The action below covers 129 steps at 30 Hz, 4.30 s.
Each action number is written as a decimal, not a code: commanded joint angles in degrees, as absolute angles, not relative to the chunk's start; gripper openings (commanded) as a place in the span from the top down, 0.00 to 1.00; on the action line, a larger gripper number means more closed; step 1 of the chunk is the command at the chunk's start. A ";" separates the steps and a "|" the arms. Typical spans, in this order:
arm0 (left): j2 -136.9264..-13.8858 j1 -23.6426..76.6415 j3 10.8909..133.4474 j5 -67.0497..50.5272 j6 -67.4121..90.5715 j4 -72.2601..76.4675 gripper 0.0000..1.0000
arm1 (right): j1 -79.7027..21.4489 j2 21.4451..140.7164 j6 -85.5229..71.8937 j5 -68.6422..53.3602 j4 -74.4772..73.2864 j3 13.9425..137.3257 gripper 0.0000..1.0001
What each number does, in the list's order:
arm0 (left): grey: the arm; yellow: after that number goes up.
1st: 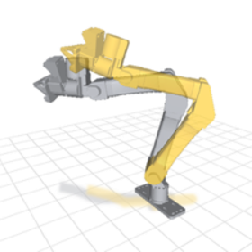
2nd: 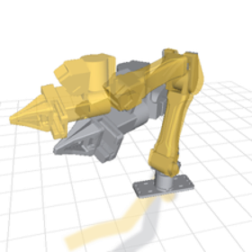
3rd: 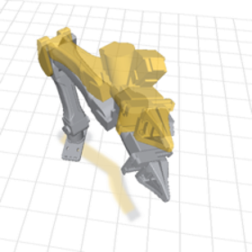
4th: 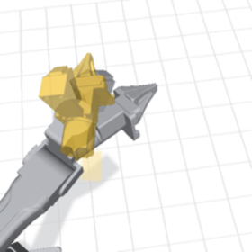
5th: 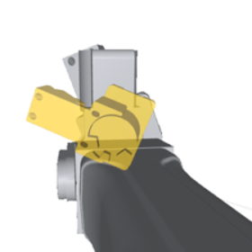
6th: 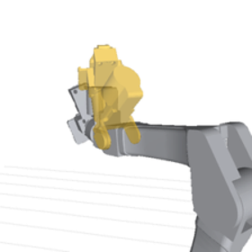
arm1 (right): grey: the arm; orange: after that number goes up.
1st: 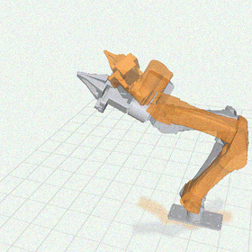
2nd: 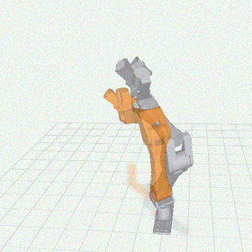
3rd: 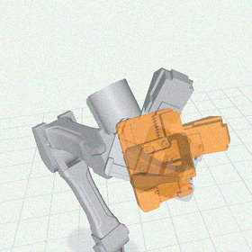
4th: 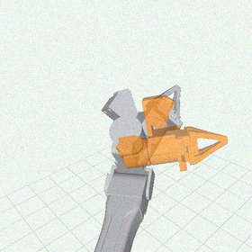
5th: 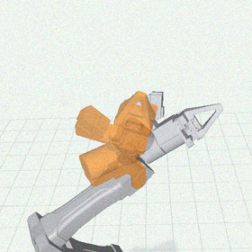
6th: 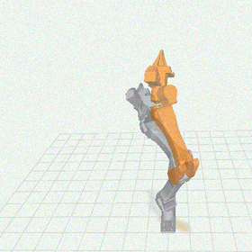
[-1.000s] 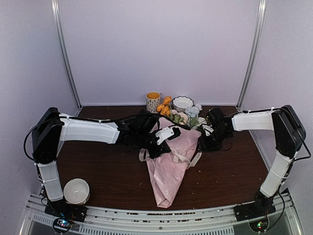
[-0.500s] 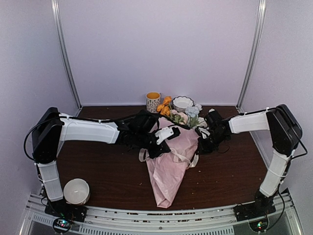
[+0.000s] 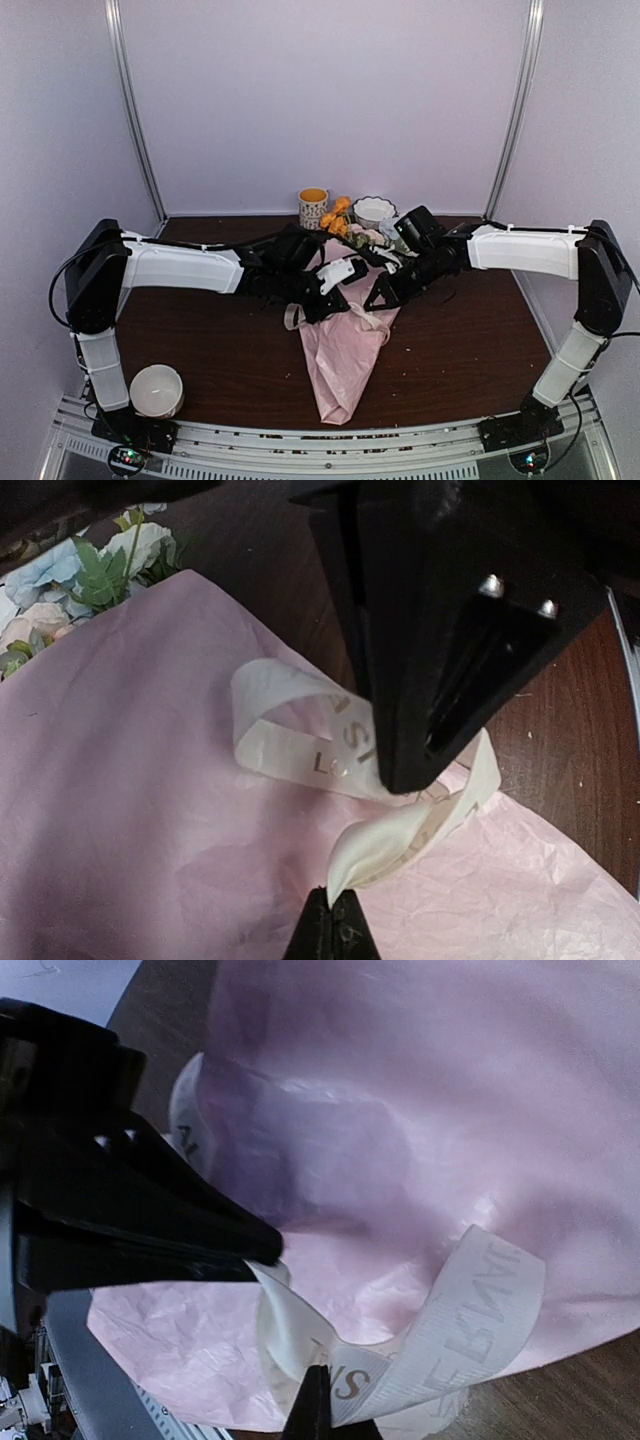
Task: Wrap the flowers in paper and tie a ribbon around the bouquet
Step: Cross the ribbon over the folded bouquet.
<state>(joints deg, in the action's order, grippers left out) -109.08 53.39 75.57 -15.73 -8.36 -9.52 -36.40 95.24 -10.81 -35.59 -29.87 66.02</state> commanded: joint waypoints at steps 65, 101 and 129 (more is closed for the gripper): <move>-110.61 51.86 73.30 -18.74 -1.08 0.08 1.00 | -51.90 79.65 -32.40 -15.82 12.93 38.36 0.76; -111.21 49.78 72.31 -15.36 2.26 0.13 1.00 | -51.61 88.73 -22.30 -26.75 6.04 44.73 1.00; -111.38 49.39 71.28 -16.43 2.39 -0.32 1.00 | -59.45 73.47 -33.50 -15.93 -12.43 36.85 0.74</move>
<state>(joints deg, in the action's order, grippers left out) -111.24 49.23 71.83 -15.51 2.31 -2.63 -60.55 73.71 -30.24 -31.90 -2.37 36.38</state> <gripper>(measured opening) 0.013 0.231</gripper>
